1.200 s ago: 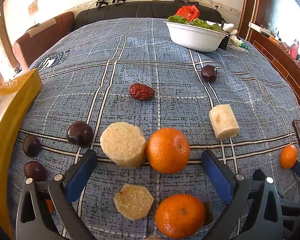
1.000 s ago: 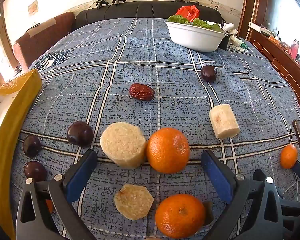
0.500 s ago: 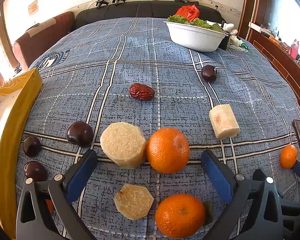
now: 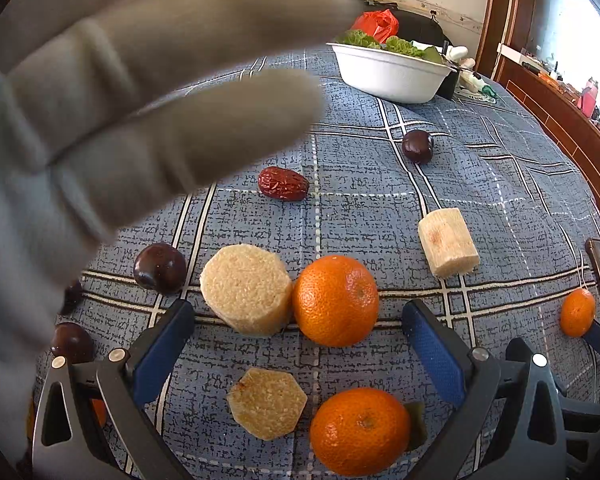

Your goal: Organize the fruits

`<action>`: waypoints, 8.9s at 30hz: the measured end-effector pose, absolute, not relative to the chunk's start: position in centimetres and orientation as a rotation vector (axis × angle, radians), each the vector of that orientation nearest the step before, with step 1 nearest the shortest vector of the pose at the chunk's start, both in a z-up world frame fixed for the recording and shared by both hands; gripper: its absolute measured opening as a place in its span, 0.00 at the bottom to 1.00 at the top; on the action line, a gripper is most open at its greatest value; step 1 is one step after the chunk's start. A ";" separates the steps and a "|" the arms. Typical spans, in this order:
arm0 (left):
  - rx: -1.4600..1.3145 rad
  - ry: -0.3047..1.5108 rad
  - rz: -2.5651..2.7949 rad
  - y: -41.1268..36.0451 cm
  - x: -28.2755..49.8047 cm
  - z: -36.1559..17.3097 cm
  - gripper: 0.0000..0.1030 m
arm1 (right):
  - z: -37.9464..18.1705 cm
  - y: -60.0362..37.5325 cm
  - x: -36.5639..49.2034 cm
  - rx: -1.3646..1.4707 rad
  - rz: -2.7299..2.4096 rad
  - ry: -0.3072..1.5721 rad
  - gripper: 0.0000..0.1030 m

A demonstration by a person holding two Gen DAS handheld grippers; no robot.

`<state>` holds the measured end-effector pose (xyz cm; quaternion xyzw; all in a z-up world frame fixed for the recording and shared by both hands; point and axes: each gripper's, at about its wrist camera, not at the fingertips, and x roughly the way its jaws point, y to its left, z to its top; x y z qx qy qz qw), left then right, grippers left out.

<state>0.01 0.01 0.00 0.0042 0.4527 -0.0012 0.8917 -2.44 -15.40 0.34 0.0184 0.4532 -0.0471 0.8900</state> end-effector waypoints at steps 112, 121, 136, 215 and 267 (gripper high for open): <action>-0.027 0.940 0.058 -1.0 -0.1 0.0 1.00 | 0.3 -15.4 -2.4 0.038 -0.098 0.941 1.00; 0.030 1.010 -0.059 -0.8 -1.1 0.0 1.00 | 0.3 -15.1 -3.3 0.042 -0.062 0.973 1.00; -0.022 0.858 -0.309 5.0 -7.3 7.3 0.84 | 1.3 -14.6 -4.5 0.029 -0.100 1.042 0.82; -0.107 0.783 0.314 30.0 -12.0 6.9 0.26 | 6.4 14.8 -7.4 0.046 0.772 1.013 0.36; 0.060 0.528 0.416 22.0 -17.7 15.0 0.90 | 6.4 6.2 -10.1 0.209 0.732 0.941 0.39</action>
